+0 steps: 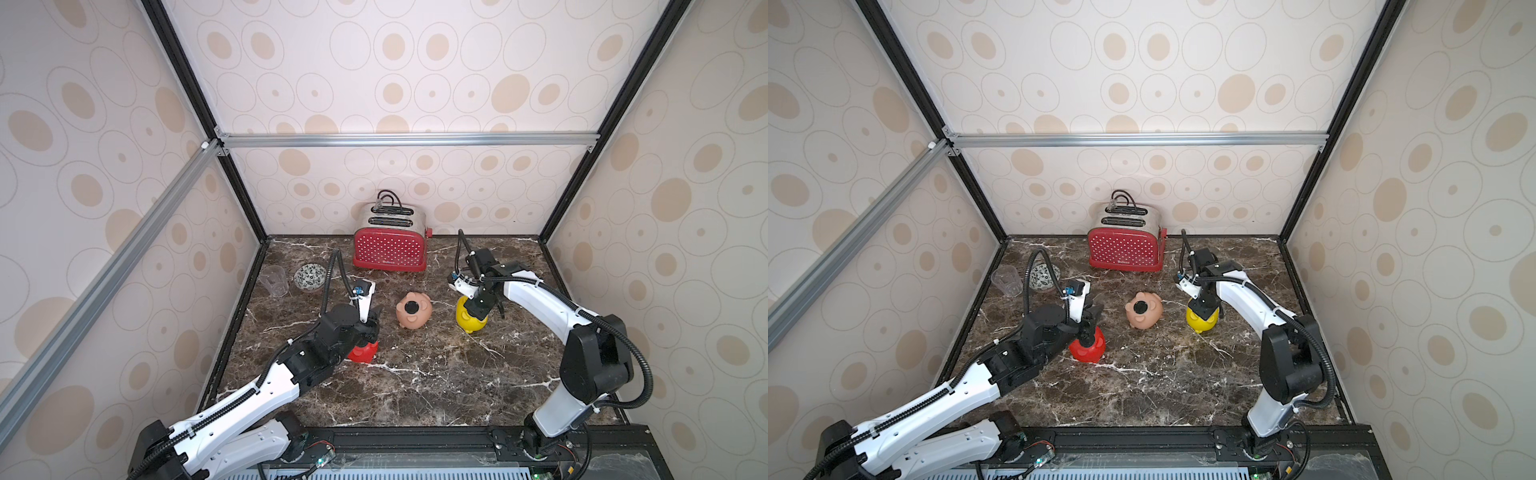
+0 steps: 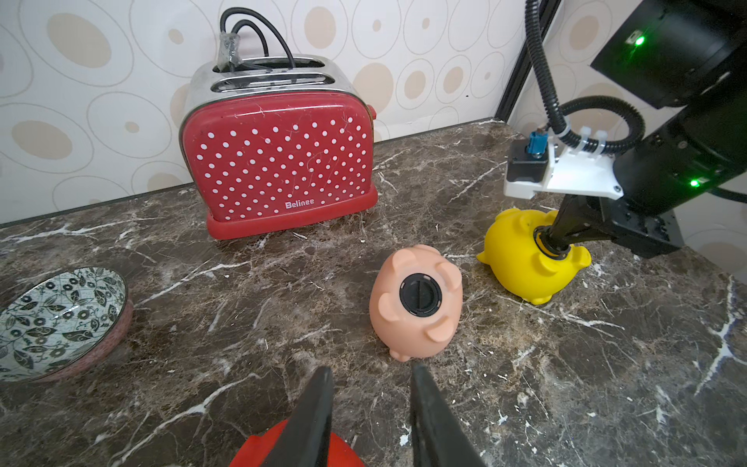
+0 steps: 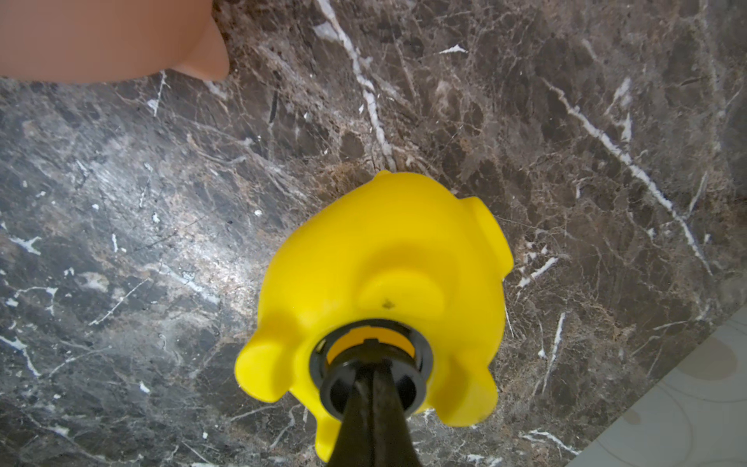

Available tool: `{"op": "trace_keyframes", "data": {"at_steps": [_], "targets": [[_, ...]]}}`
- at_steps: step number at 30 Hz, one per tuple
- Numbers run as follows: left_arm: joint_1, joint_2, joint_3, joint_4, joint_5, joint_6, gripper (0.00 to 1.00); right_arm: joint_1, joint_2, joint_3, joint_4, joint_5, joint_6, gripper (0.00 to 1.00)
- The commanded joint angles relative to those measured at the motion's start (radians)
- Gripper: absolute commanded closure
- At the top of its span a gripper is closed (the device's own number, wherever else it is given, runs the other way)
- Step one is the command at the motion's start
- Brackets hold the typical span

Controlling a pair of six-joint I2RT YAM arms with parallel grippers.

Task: Close piggy banks
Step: Insert the knob into the piggy bank.

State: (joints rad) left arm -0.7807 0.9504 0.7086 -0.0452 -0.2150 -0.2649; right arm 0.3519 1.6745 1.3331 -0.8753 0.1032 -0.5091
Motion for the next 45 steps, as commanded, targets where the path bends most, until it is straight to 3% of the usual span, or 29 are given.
{"op": "trace_keyframes", "data": {"at_steps": [1,45], "targets": [[0.005,-0.019,-0.001,0.005,-0.017,0.012,0.67,0.010,-0.010,0.022,-0.032,0.001,-0.046,1.00],[0.006,-0.024,-0.004,-0.005,-0.027,0.023,0.66,0.032,0.057,0.023,-0.034,0.022,-0.123,1.00]]}}
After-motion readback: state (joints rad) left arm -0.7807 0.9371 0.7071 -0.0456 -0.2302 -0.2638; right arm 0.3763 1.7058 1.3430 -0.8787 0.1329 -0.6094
